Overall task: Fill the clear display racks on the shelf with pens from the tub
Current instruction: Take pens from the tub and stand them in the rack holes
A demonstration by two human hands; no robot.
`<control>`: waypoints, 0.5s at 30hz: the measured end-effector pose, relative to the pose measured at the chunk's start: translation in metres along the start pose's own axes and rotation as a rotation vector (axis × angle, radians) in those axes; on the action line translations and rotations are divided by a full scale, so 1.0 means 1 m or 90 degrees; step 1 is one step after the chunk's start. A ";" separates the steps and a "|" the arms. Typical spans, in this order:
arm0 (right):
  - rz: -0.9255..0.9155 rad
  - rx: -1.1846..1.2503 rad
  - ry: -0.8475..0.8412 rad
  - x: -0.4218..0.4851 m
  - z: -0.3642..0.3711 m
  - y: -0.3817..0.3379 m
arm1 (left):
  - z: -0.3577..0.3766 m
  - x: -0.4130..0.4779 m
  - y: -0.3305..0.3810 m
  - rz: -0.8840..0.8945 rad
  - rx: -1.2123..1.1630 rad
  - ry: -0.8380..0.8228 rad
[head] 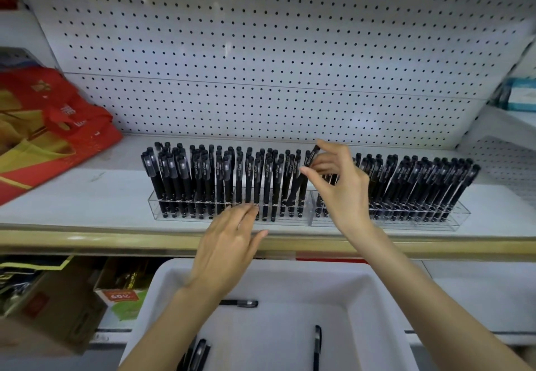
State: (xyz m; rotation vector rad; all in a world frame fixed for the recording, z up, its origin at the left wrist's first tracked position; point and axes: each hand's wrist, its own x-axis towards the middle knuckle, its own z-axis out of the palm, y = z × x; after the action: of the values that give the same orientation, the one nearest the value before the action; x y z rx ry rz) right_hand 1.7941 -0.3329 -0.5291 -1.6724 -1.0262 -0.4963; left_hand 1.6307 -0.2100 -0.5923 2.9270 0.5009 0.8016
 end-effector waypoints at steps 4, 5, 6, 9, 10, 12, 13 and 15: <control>-0.040 -0.048 -0.002 0.000 0.010 0.004 | 0.004 -0.001 -0.002 -0.004 0.030 -0.028; -0.053 -0.067 -0.013 0.000 0.012 0.006 | 0.006 0.000 -0.003 -0.003 0.032 -0.033; -0.067 -0.093 -0.025 -0.001 0.013 0.007 | 0.007 0.000 -0.004 -0.001 0.030 -0.041; -0.100 -0.174 -0.071 -0.006 0.017 0.014 | 0.010 0.001 -0.006 0.007 0.028 -0.056; -0.112 -0.196 -0.083 -0.009 0.019 0.017 | 0.010 0.001 -0.007 0.007 0.027 -0.063; -0.126 -0.229 -0.093 -0.013 0.022 0.023 | 0.010 0.002 -0.007 0.007 0.027 -0.072; -0.124 -0.239 -0.088 -0.014 0.022 0.024 | 0.010 0.002 -0.007 0.009 0.029 -0.073; -0.117 -0.254 -0.078 -0.014 0.024 0.025 | 0.009 0.003 -0.008 0.011 0.033 -0.072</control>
State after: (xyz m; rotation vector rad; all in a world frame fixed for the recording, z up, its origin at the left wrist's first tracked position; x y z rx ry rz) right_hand 1.8038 -0.3181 -0.5618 -1.9883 -1.2370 -0.7656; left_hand 1.6351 -0.2018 -0.5996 3.0056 0.4956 0.6290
